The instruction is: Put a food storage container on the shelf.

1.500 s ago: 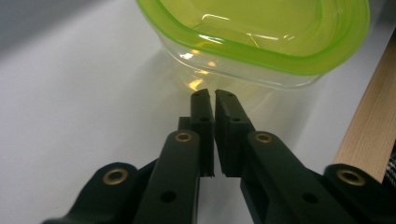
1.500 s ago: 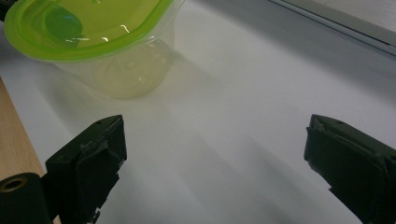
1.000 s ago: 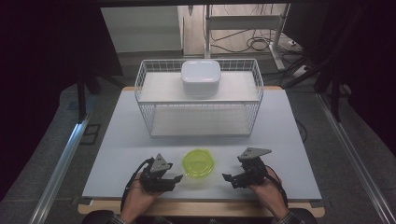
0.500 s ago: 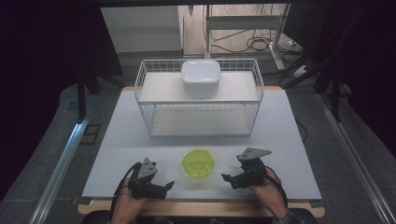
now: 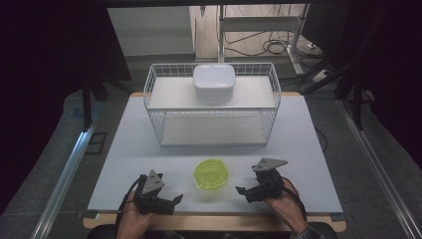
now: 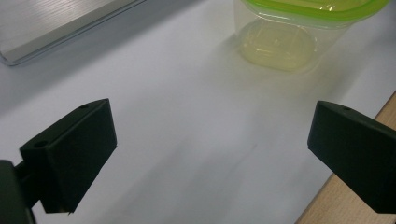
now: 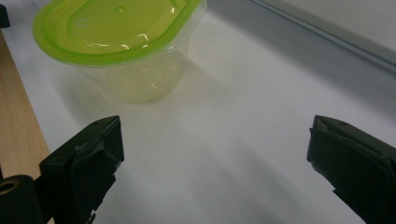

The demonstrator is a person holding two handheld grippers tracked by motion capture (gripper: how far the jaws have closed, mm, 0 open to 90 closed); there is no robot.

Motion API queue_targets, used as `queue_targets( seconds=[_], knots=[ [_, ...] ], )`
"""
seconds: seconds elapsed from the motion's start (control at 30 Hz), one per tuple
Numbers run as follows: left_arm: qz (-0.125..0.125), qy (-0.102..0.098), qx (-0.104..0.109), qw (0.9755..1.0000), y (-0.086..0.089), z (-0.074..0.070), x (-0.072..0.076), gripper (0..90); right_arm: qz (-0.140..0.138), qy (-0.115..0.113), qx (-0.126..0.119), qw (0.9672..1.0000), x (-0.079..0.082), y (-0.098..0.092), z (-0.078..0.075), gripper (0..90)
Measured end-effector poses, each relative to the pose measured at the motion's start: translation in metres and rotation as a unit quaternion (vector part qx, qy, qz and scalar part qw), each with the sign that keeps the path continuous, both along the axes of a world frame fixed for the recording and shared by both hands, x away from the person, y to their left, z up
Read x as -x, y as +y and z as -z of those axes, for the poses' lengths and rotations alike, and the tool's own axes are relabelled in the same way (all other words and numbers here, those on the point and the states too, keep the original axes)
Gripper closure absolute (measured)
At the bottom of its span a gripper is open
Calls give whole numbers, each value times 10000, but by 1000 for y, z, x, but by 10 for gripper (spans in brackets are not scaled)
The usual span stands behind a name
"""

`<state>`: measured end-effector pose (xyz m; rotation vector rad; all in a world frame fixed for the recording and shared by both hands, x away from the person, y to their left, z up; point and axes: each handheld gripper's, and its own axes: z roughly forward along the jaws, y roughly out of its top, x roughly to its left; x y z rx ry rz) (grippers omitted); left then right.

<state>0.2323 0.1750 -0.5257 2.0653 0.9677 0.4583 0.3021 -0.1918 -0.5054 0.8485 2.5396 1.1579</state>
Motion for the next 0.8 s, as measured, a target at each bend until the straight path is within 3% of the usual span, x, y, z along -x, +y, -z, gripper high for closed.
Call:
queue_targets(
  seconds=[0.07,0.2,0.37,0.53,0.63,0.8],
  knots=[
    [16,4,-6,10000,0,1,0,10,-46,-109,33,9999,1,2,-2,20],
    [78,11,-47,10000,-2,3,-1,6,-38,-56,-32,10000,0,3,-2,20],
    [126,-51,-138,9998,-5,3,1,0,96,55,-332,9994,-3,6,-7,21],
    [81,-72,-141,9998,-5,3,0,0,247,369,-543,9975,-10,8,-11,22],
    [65,-60,-130,9999,-4,3,0,0,317,462,-559,9969,-13,9,-16,80],
    [94,-56,-170,9998,-5,4,0,0,311,788,-810,9931,-22,11,-22,215]
  ],
)
